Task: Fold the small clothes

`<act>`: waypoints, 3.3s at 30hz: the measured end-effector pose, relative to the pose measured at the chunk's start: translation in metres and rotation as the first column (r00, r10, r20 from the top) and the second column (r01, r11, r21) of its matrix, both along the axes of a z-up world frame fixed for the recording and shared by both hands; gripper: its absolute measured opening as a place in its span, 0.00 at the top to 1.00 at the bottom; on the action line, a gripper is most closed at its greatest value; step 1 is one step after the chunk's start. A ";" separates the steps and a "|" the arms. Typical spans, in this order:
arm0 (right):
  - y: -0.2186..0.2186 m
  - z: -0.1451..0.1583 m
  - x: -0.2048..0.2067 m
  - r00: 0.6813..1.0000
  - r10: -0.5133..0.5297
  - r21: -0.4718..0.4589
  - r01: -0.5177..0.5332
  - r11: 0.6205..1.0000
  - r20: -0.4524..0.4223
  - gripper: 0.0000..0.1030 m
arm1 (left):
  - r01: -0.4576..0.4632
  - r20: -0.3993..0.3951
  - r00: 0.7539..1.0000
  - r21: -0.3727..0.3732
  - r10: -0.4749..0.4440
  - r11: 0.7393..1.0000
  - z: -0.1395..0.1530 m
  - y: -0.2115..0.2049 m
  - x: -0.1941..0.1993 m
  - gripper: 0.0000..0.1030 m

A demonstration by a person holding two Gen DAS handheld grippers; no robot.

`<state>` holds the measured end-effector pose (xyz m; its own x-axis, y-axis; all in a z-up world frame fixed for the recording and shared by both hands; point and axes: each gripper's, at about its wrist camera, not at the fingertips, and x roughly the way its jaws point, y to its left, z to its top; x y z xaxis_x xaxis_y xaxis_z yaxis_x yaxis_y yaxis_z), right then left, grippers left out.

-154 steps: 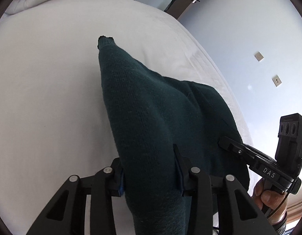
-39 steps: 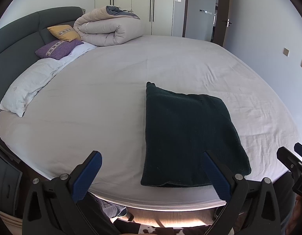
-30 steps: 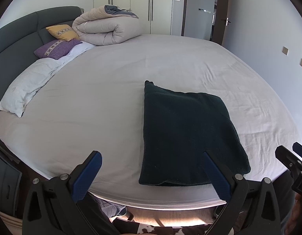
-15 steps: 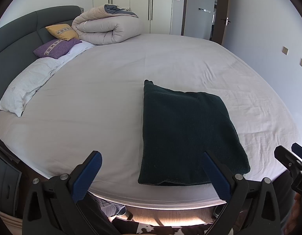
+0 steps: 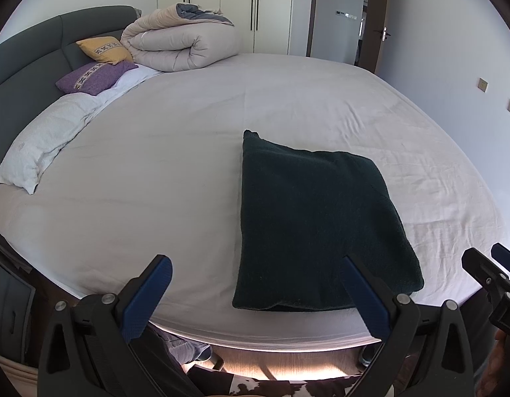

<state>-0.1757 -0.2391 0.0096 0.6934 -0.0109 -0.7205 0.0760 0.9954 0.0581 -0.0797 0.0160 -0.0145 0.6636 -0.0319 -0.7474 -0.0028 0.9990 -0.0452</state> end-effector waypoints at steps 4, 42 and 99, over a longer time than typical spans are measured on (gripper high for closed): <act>0.002 -0.001 0.000 1.000 -0.003 0.000 0.003 1.000 0.002 0.00 | 0.003 -0.001 1.000 0.002 -0.003 1.000 0.000 0.000 -0.001 0.00; 0.004 -0.003 -0.001 1.000 -0.008 0.002 0.008 1.000 0.005 0.00 | 0.005 -0.006 1.000 0.005 -0.005 1.000 -0.003 0.002 0.000 0.00; 0.008 -0.006 -0.003 1.000 -0.008 0.007 0.008 1.000 -0.002 0.00 | 0.006 -0.026 1.000 0.013 -0.006 1.000 -0.010 0.007 0.002 0.00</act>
